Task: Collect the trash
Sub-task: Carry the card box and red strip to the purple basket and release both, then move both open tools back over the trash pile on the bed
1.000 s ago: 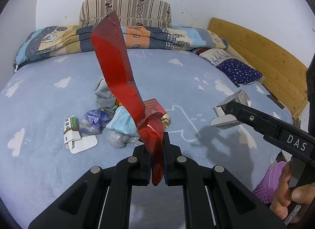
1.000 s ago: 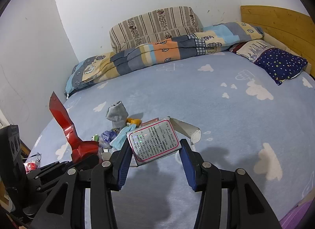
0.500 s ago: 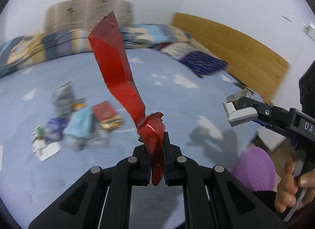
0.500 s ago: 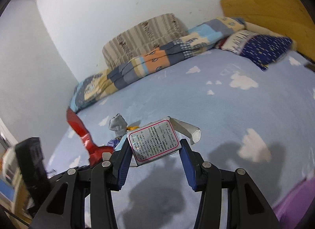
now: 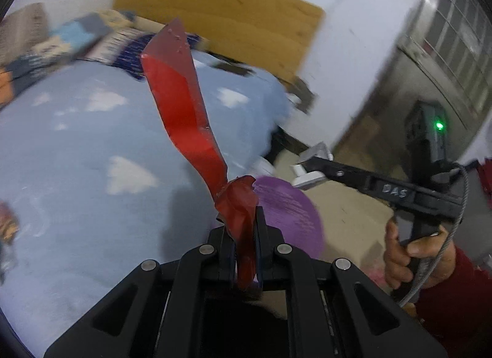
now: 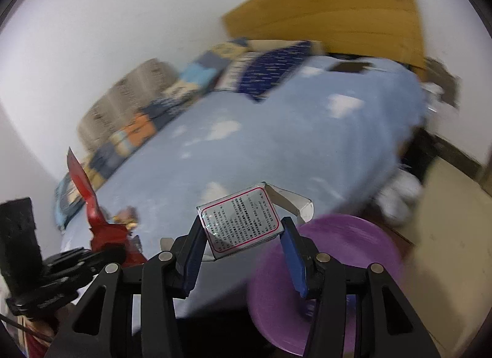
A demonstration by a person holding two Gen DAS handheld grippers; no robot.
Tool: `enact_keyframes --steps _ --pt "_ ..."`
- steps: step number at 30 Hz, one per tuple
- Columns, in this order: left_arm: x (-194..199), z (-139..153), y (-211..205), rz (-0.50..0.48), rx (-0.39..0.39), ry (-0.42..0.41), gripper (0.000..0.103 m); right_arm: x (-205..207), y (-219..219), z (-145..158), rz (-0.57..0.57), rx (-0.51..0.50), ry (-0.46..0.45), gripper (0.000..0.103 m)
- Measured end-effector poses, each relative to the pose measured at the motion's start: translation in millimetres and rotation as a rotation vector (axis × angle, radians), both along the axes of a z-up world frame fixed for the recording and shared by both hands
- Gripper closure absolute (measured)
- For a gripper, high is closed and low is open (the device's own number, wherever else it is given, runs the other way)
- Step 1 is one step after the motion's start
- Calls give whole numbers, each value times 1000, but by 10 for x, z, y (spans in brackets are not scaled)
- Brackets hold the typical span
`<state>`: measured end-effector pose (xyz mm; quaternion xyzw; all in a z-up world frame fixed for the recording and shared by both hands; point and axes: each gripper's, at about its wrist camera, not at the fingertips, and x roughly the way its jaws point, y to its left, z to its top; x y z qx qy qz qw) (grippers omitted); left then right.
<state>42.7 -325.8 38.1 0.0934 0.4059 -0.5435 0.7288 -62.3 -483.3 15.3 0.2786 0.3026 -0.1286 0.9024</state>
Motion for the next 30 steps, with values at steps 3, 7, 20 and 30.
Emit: enact_keyframes --steps 3,7,20,30 --pt "-152 -100 -350 -59 42 33 94 -253 -224 -119 -60 17 32 51" --pt "-208 -237 -667 -79 108 62 70 -422 -392 -258 -102 50 56 48" --pt "46 -41 8 100 52 15 46 -320 -371 -177 -88 50 17 41" --pt "376 228 1588 420 44 -36 46 455 556 371 201 -13 -97 41"
